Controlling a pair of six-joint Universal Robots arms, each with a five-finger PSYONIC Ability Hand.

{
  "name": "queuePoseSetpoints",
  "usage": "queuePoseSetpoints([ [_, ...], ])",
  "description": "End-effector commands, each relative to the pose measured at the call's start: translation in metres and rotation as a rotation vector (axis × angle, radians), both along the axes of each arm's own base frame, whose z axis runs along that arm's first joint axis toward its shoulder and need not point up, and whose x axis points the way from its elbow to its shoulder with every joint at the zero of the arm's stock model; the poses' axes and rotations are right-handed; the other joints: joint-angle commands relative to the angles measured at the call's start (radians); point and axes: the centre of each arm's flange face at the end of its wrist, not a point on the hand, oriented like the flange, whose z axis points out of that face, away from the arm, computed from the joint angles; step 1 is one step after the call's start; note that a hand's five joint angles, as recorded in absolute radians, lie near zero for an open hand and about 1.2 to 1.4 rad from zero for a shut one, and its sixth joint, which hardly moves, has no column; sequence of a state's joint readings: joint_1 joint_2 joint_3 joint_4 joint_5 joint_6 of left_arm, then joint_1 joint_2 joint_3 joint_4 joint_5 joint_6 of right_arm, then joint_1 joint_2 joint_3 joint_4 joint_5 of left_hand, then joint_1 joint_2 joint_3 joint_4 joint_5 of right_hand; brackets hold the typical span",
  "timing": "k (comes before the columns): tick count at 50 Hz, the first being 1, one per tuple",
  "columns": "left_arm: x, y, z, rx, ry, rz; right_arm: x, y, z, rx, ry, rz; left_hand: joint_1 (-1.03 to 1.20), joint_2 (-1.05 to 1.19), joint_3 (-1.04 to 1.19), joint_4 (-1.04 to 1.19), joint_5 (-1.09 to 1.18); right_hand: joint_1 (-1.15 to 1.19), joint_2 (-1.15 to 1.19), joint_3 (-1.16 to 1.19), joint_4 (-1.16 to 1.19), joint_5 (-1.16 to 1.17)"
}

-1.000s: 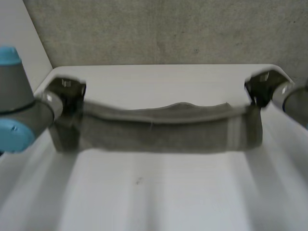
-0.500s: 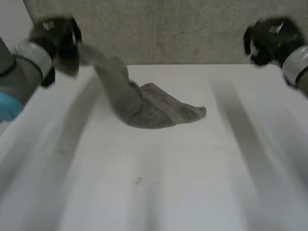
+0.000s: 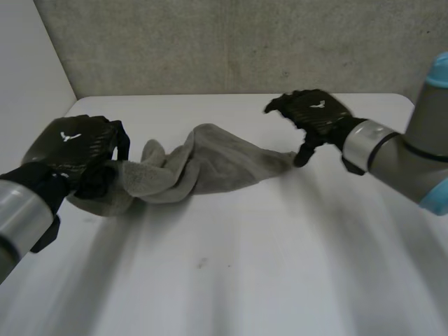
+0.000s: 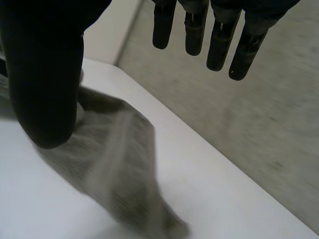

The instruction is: Fold the towel.

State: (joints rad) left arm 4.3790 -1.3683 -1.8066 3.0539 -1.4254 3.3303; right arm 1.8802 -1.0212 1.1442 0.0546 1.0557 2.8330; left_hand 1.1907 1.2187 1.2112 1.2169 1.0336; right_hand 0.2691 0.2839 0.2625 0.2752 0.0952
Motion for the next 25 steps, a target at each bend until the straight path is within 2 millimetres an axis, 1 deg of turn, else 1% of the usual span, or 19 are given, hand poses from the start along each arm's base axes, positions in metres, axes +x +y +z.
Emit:
queuePoseSetpoints([
  [1, 0.004, 0.034, 0.017, -0.083, 0.034, -0.042, 0.053, 0.027, -0.016, -0.028, -0.018, 0.195, 0.206, 0.178, 0.185, 0.179, 0.188, 0.004, -0.011, 0.01, -0.002, 0.003],
  [2, 0.004, 0.041, 0.018, -0.091, 0.039, -0.052, 0.053, 0.027, -0.016, -0.028, -0.018, 0.195, 0.206, 0.178, 0.185, 0.179, 0.188, 0.004, -0.011, 0.01, -0.002, 0.003],
  [3, 0.004, 0.041, 0.018, -0.091, 0.039, -0.052, 0.061, 0.03, -0.02, -0.031, -0.021, 0.227, 0.206, 0.178, 0.185, 0.179, 0.188, 0.004, -0.011, 0.01, -0.002, 0.003],
  [4, 0.005, 0.046, 0.019, -0.099, 0.043, -0.058, 0.061, 0.03, -0.02, -0.031, -0.021, 0.228, 0.206, 0.178, 0.185, 0.179, 0.188, 0.004, -0.011, 0.01, -0.002, 0.003],
  [6, 0.005, 0.052, 0.019, -0.1, 0.045, -0.068, 0.081, 0.04, -0.028, -0.03, -0.028, 0.303, 0.206, 0.178, 0.185, 0.179, 0.188, 0.007, -0.008, 0.013, 0.001, 0.006],
  [7, 0.005, 0.058, 0.018, -0.1, 0.046, -0.081, 0.081, 0.04, -0.028, -0.03, -0.028, 0.304, 0.206, 0.178, 0.185, 0.179, 0.188, 0.007, -0.008, 0.013, 0.001, 0.006],
  [9, 0.005, 0.063, 0.017, -0.096, 0.046, -0.09, 0.105, 0.055, -0.044, -0.018, -0.029, 0.389, 0.206, 0.178, 0.185, 0.179, 0.188, 0.007, -0.008, 0.013, 0.001, 0.006],
  [10, 0.005, 0.068, 0.016, -0.096, 0.047, -0.099, 0.105, 0.055, -0.044, -0.018, -0.029, 0.389, 0.206, 0.178, 0.185, 0.179, 0.188, 0.007, -0.008, 0.013, 0.001, 0.006],
  [11, 0.005, 0.068, 0.016, -0.096, 0.047, -0.099, 0.115, 0.061, -0.05, -0.014, -0.029, 0.422, 0.206, 0.178, 0.185, 0.179, 0.188, 0.007, -0.008, 0.013, 0.001, 0.006],
  [12, 0.005, 0.071, 0.014, -0.089, 0.046, -0.105, 0.115, 0.061, -0.05, -0.014, -0.029, 0.423, 0.206, 0.178, 0.185, 0.179, 0.188, 0.007, -0.008, 0.013, 0.001, 0.006],
  [14, 0.005, 0.074, 0.012, -0.085, 0.045, -0.108, 0.13, 0.074, -0.073, 0.023, -0.016, 0.471, 0.206, 0.178, 0.185, 0.179, 0.188, 0.007, -0.008, 0.013, 0.001, 0.006],
  [15, 0.006, 0.075, 0.01, -0.077, 0.043, -0.108, 0.13, 0.075, -0.073, 0.023, -0.015, 0.471, 0.206, 0.178, 0.185, 0.179, 0.188, 0.007, -0.008, 0.013, 0.001, 0.006],
  [17, 0.007, 0.077, 0.009, -0.074, 0.042, -0.106, 0.138, 0.085, -0.093, 0.053, 0.0, 0.503, 0.206, 0.178, 0.185, 0.179, 0.188, 0.013, -0.002, 0.019, 0.006, 0.012],
  [20, 0.008, 0.079, 0.006, -0.067, 0.039, -0.106, 0.142, 0.089, -0.1, 0.065, 0.005, 0.516, 0.206, 0.178, 0.185, 0.179, 0.188, 0.065, 0.051, 0.072, 0.059, 0.065],
  [21, 0.008, 0.079, 0.005, -0.063, 0.037, -0.105, 0.144, 0.091, -0.106, 0.071, 0.009, 0.522, 0.206, 0.178, 0.185, 0.179, 0.188, 0.249, 0.234, 0.255, 0.242, 0.248],
  [22, 0.008, 0.079, 0.005, -0.063, 0.037, -0.105, 0.146, 0.088, -0.106, 0.055, 0.01, 0.509, 0.206, 0.178, 0.185, 0.179, 0.188, 0.614, 0.599, 0.62, 0.608, 0.613],
  [23, 0.009, 0.079, 0.004, -0.062, 0.035, -0.102, 0.146, 0.088, -0.106, 0.055, 0.01, 0.509, 0.206, 0.178, 0.185, 0.179, 0.188, 0.617, 0.603, 0.624, 0.611, 0.617],
  [24, 0.009, 0.079, 0.004, -0.062, 0.035, -0.102, 0.149, 0.084, -0.102, 0.025, 0.007, 0.496, 0.206, 0.178, 0.185, 0.179, 0.188, 1.122, 1.107, 1.129, 1.116, 1.121],
  [25, 0.009, 0.078, 0.004, -0.061, 0.033, -0.097, 0.15, 0.078, -0.092, -0.012, -0.002, 0.46, 0.206, 0.178, 0.185, 0.179, 0.188, 1.127, 1.112, 1.134, 1.121, 1.127],
])
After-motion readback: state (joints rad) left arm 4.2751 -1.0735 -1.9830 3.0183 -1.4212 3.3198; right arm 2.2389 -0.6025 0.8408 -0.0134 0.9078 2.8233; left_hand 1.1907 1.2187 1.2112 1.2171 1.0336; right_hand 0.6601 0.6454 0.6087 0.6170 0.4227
